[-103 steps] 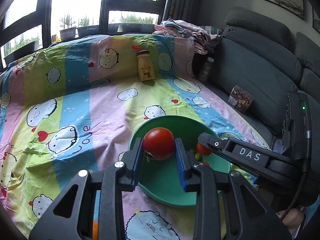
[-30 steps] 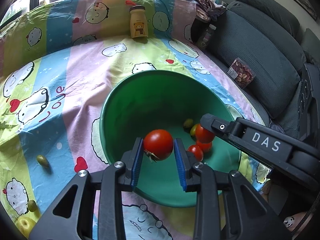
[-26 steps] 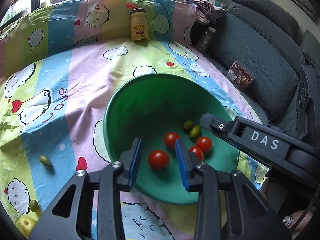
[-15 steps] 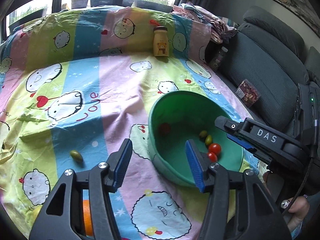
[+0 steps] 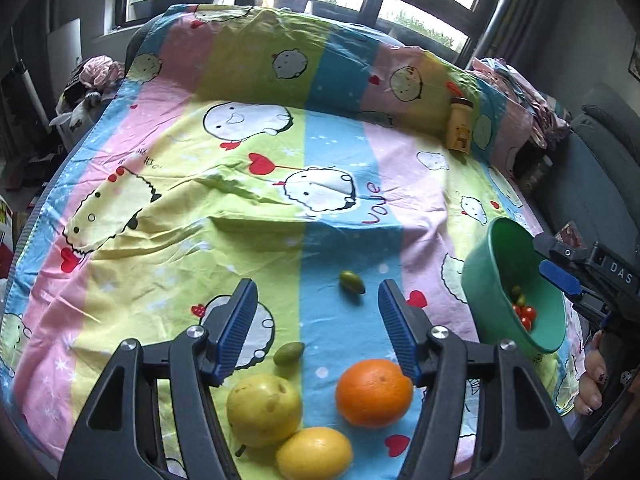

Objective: Organize fruits
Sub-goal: 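Move both open grippers back to the green olives on the sheet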

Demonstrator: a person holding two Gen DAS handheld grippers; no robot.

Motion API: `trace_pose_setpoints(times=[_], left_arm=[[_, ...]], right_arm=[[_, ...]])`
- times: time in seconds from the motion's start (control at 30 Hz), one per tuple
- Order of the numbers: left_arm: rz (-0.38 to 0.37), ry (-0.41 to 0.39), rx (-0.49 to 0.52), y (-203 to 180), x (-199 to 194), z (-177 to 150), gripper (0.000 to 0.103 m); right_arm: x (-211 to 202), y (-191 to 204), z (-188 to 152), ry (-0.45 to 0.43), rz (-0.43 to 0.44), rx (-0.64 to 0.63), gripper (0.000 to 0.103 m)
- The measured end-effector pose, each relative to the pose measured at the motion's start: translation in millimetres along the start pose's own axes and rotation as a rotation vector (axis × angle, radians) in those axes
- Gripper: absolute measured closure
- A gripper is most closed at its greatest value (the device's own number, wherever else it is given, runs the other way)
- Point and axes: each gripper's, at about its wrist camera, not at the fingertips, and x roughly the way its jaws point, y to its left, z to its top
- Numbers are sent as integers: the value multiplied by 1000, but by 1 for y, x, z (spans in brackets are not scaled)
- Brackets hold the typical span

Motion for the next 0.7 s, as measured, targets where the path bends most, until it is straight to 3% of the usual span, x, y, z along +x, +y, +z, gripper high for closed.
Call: trace_pose_setpoints(times=[0.13,0.27,0.4,0.47,0.53,0.7], left_arm=[[25,55,-2,17,14,-8,42],[-33,127,-7,27,32,-12,43],[-47,203,1,31,48,-16,53],[-58,236,3,32,55,-17,56],[-68,269,3,32,61,-19,61],[-62,331,26,29,72,-20,66]], right_arm=[[23,25,-7,69,55,-67,49],[48,47,-17,148,112,-112,49],[74,65,-29,226,140,-160,49],[89,72,-34,268,138,-175,53],[105,76,-39,312,123,-186,64],[132,81,-45,366,56,-214,71]])
